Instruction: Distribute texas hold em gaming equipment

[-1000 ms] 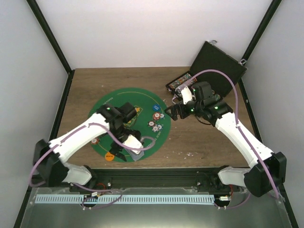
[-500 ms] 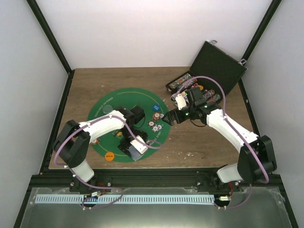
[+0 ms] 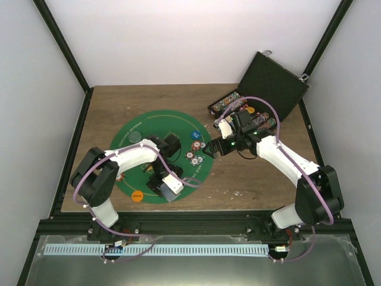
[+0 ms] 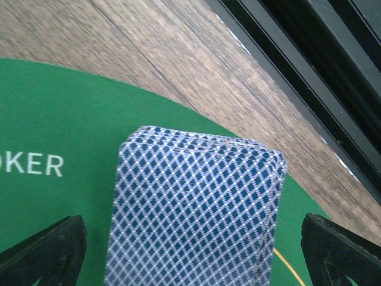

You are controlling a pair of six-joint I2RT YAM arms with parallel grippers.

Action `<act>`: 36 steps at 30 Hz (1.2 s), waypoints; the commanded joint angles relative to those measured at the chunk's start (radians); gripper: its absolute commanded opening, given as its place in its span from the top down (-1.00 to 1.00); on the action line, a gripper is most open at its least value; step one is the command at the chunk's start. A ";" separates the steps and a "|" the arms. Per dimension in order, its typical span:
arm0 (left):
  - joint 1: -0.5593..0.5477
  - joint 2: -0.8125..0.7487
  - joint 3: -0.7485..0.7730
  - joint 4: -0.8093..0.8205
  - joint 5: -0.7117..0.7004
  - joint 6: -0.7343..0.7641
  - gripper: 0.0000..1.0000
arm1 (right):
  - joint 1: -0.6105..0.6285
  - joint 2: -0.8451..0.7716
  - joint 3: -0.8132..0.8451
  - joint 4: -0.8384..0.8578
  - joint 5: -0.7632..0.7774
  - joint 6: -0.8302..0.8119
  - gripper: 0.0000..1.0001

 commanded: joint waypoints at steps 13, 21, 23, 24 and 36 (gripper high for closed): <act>0.010 0.006 -0.143 0.194 -0.035 0.062 -0.95 | -0.003 0.010 -0.001 0.012 0.004 -0.006 -1.00; 0.004 0.012 -0.158 0.219 -0.059 0.020 -0.45 | -0.003 0.023 0.005 0.015 0.006 -0.001 -1.00; 0.005 -0.004 -0.165 0.199 -0.036 0.048 -0.33 | -0.004 0.022 0.004 0.019 0.010 -0.001 -1.00; 0.005 -0.012 -0.167 0.193 -0.019 0.051 -0.27 | -0.004 0.022 0.004 0.021 0.009 0.000 -1.00; 0.060 -0.091 -0.040 0.189 0.037 -0.316 -0.07 | -0.102 -0.100 -0.023 0.134 0.102 0.094 -1.00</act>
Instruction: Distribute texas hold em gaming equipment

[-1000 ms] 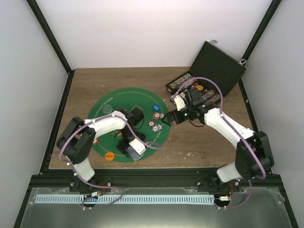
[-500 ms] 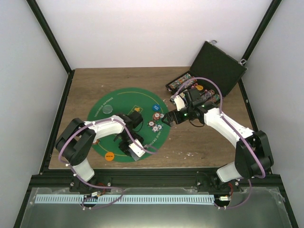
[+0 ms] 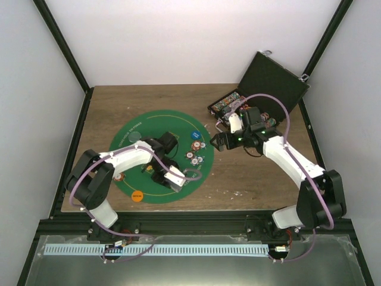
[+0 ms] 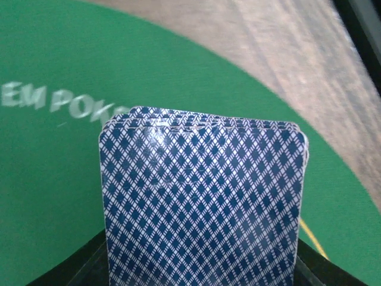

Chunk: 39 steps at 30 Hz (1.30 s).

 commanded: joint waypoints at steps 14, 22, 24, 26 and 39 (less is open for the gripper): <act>0.154 -0.173 0.365 -0.252 -0.135 -0.698 -0.06 | -0.017 -0.006 0.064 0.415 -0.503 0.236 -1.00; 0.175 -0.245 0.377 -0.232 -0.185 -0.788 -0.07 | 0.077 0.204 0.246 0.477 -0.662 0.353 -0.91; 0.175 -0.253 0.382 -0.222 -0.180 -0.794 -0.07 | 0.083 0.261 0.278 0.471 -0.680 0.377 -0.82; 0.175 -0.250 0.391 -0.223 -0.178 -0.797 -0.07 | 0.103 0.313 0.319 0.434 -0.688 0.361 -0.76; 0.175 -0.236 0.397 -0.190 -0.176 -0.813 -0.06 | 0.195 0.507 0.451 0.407 -0.800 0.348 -0.57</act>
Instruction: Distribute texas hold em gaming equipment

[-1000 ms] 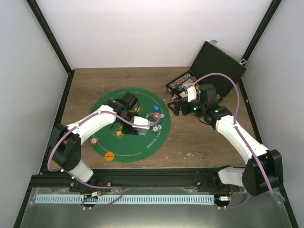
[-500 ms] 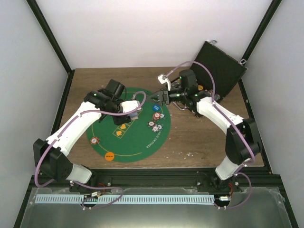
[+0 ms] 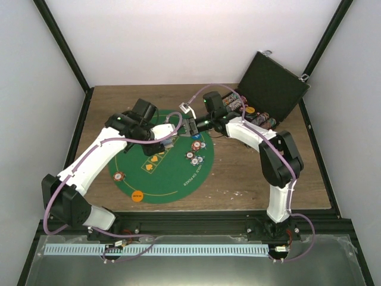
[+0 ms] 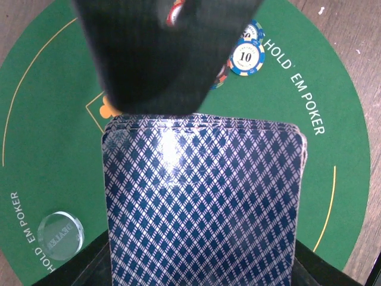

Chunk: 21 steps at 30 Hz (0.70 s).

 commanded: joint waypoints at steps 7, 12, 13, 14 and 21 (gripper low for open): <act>0.002 0.002 0.021 0.046 -0.016 -0.019 -0.06 | 0.054 0.083 0.114 -0.060 -0.076 -0.023 -0.42; 0.002 0.000 0.005 0.072 -0.027 -0.018 -0.05 | 0.057 0.110 0.149 -0.092 -0.096 -0.026 -0.08; 0.002 0.001 0.005 0.075 -0.026 -0.018 -0.05 | 0.059 0.117 0.158 -0.100 -0.099 -0.030 0.02; 0.002 0.001 0.004 0.077 -0.027 -0.018 -0.04 | 0.062 0.122 0.165 -0.106 -0.104 -0.031 0.10; 0.002 -0.001 -0.029 0.121 -0.045 -0.024 -0.05 | 0.073 0.139 0.200 -0.193 -0.137 -0.093 0.82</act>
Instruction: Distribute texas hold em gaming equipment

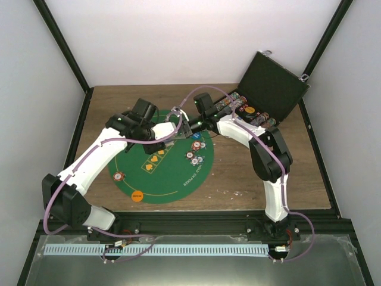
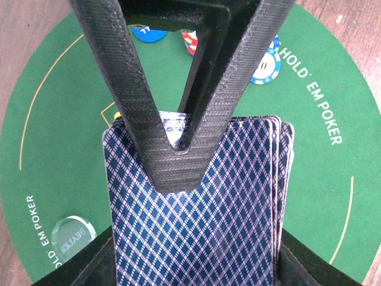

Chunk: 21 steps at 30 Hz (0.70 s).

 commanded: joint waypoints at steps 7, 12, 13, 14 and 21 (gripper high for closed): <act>0.003 -0.015 -0.113 0.094 -0.038 0.007 -0.60 | 0.024 -0.011 0.070 -0.083 -0.066 -0.068 0.99; 0.005 -0.018 -0.128 0.121 -0.052 0.019 -0.78 | 0.026 -0.021 0.074 -0.076 -0.065 -0.062 0.99; 0.007 -0.018 -0.128 0.129 -0.052 0.017 -0.72 | 0.026 -0.022 0.075 -0.076 -0.063 -0.061 0.99; 0.008 -0.017 -0.127 0.135 -0.052 0.015 -0.58 | 0.026 -0.023 0.075 -0.075 -0.062 -0.060 0.99; 0.007 -0.035 -0.119 0.129 0.014 -0.005 -0.34 | 0.027 -0.019 0.068 -0.079 -0.038 -0.063 0.99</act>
